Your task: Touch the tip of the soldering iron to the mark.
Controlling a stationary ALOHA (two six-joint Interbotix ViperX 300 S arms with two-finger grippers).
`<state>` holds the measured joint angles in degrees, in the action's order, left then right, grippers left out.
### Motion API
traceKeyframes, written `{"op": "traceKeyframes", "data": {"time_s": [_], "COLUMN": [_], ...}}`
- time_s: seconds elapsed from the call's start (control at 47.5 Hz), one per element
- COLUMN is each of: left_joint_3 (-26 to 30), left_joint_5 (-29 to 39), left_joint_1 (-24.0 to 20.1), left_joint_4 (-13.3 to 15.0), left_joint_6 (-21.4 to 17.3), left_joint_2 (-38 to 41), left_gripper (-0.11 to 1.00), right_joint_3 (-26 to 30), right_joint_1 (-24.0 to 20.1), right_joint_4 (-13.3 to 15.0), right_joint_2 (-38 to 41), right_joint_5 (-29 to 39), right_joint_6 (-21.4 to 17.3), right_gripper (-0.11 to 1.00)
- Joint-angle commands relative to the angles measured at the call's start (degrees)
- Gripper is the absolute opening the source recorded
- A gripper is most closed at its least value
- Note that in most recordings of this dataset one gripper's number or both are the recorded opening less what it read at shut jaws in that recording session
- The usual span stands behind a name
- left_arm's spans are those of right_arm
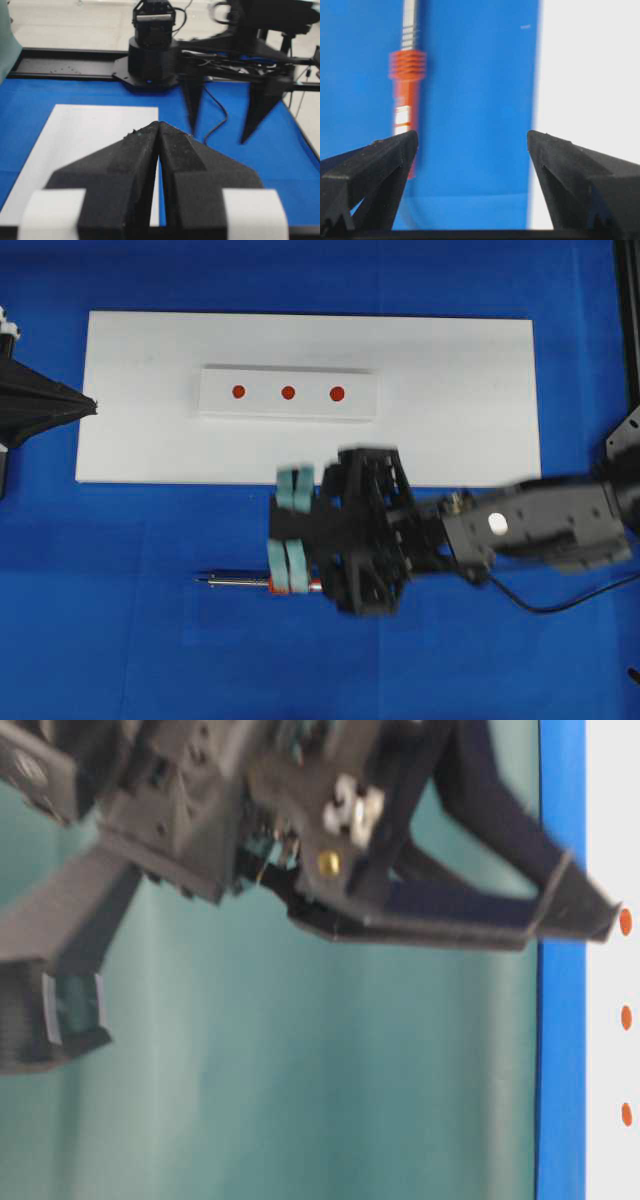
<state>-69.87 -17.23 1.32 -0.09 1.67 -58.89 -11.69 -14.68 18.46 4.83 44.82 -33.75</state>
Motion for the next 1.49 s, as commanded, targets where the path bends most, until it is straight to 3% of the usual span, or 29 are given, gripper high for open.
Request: {"op": "traceKeyframes", "data": {"time_s": [0.0, 0.294, 0.61, 0.82, 1.073, 1.241, 1.472], "left_joint_3": [0.97, 0.97, 0.97, 0.97, 0.88, 0.88, 0.88], "left_joint_5": [-0.18, 0.09, 0.09, 0.09, 0.18, 0.09, 0.00], "left_joint_1": [0.09, 0.09, 0.09, 0.09, 0.09, 0.09, 0.09], "left_joint_4": [0.00, -0.09, 0.00, 0.00, 0.00, 0.00, 0.00], "left_joint_6": [0.00, 0.00, 0.00, 1.05, 1.32, 1.32, 1.32], "left_joint_2": [0.18, 0.18, 0.26, 0.26, 0.26, 0.26, 0.35], "left_gripper": [0.00, 0.00, 0.00, 0.00, 0.00, 0.00, 0.00], "right_joint_3": [0.62, 0.53, -3.08, -13.97, -29.36, -35.95, -43.24], "right_joint_1": [3.69, 15.29, 16.52, 16.61, 16.61, 16.61, 16.61], "right_joint_4": [0.35, -0.26, -0.26, -0.26, -0.26, -0.09, 0.00], "right_joint_2": [-2.11, -2.72, -7.73, -20.74, -42.80, -55.20, -66.62], "right_joint_5": [0.00, -0.53, 0.26, -2.81, -7.38, -7.38, -8.70], "right_joint_6": [1.58, 9.76, 10.72, 10.28, 10.20, 10.20, 10.28], "right_gripper": [0.87, 0.87, 0.87, 0.87, 0.87, 0.87, 0.87]}}
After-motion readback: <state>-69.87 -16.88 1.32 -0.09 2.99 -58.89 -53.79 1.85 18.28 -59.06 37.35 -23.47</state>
